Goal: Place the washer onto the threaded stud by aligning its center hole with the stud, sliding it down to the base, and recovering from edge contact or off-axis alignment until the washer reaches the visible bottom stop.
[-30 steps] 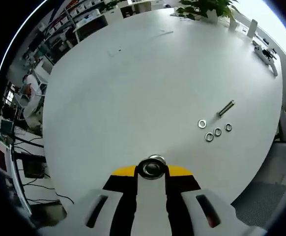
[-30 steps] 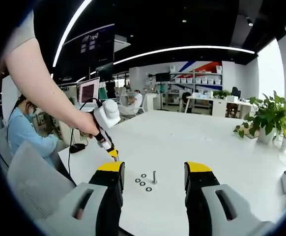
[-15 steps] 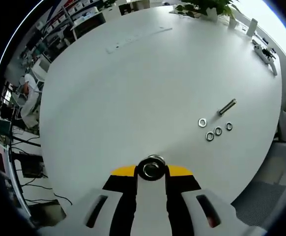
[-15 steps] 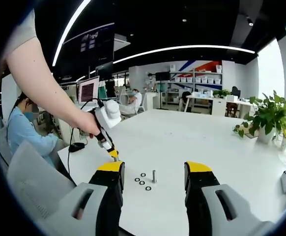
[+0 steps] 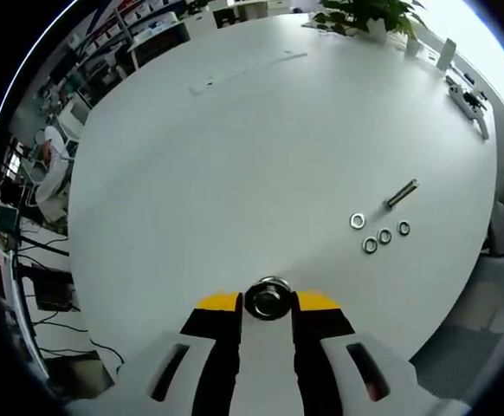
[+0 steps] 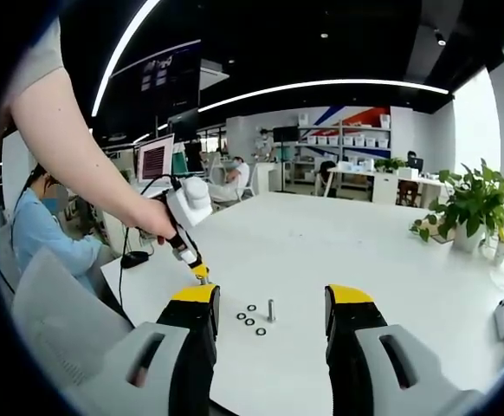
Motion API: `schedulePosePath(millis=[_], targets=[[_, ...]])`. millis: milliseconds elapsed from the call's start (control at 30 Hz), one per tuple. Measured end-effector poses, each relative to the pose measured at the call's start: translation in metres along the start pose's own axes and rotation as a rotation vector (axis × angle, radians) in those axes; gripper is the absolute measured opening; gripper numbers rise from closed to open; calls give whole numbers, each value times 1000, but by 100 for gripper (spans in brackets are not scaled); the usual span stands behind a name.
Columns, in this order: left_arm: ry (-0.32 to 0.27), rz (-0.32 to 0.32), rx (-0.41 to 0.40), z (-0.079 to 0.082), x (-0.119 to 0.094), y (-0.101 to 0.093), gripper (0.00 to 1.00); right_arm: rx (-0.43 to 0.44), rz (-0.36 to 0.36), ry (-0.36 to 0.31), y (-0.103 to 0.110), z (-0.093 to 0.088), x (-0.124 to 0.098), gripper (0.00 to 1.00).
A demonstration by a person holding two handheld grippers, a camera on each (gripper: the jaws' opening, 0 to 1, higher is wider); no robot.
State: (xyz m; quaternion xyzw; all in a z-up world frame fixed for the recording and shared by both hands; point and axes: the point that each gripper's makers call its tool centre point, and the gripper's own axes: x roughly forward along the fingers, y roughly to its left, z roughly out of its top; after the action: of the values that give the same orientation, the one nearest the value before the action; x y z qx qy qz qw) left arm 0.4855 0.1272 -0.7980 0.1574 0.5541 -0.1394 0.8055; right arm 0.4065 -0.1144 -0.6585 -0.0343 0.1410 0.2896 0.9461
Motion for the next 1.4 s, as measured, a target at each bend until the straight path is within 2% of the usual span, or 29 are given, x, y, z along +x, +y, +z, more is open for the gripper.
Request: schedulePosePath(millis=[100,233,300,500,600,967,1167,1400], targets=[[-47,22,-9,8,-4,6,20,2,0,-2,0,0,0,51],[-82,13,-72,13,-11,9,19,2,2,-6,0,1,0,51],[-82,6,-102,13,-11,9,19,3,3,-6,1,1,0,51],[-80,16,-100,13,-10,9,18,3,3,-8,0,1,0,51],[-56,12,-107,10,-5,7,16,1,5,-9,1,2,0,51],[-34,13,-106,8,5,2,16,4,0,-8,-1,1,-1,51],[-39,9,-104,11,5,-1,16,7,0,-9,-1,1,-1,51],[-81,14,-103,17,-1,-1,17,3,10,-5,1,1,0,51]])
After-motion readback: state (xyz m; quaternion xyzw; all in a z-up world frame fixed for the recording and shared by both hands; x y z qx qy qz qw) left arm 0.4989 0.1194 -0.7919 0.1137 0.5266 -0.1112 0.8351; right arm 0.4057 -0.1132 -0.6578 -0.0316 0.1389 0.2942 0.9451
